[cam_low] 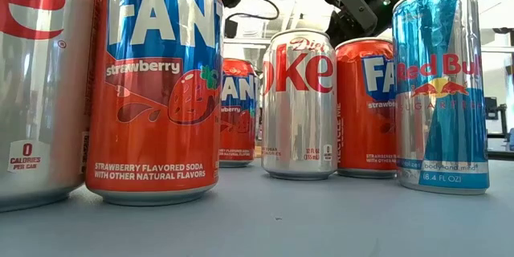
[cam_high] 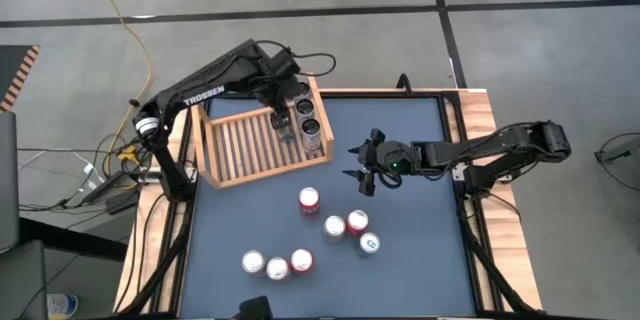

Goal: Place canned beverage on shelf
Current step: Put the left blue soda can on the shelf aligned with the other blue soda can

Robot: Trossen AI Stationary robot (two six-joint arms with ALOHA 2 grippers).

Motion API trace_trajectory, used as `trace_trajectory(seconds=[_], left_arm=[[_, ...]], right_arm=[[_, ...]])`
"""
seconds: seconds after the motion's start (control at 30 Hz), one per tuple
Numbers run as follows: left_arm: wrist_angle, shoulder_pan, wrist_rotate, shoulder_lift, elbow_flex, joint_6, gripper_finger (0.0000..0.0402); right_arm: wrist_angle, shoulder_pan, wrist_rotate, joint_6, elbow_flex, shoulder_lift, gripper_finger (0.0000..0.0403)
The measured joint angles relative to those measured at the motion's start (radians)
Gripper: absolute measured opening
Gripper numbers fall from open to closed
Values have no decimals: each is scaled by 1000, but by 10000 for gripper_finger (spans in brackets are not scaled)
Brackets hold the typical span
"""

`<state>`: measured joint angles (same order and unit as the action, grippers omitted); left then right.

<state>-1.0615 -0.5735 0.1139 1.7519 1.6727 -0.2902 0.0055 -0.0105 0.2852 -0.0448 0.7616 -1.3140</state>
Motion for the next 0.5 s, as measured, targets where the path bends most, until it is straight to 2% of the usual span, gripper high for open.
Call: trace_trajectory(seconds=[0.2,0.3,0.4,0.5], left_arm=[[-110,12,-4,0,89,25,272],[-171,61,-4,-3,105,47,267],[-188,136,-30,-6,100,65,244],[-148,187,-108,-6,69,70,196]], right_arm=[[-1,0,0,0,0,0,276],[-4,0,0,0,0,0,276],[-19,0,0,0,0,0,276],[-31,0,0,-1,0,0,276]])
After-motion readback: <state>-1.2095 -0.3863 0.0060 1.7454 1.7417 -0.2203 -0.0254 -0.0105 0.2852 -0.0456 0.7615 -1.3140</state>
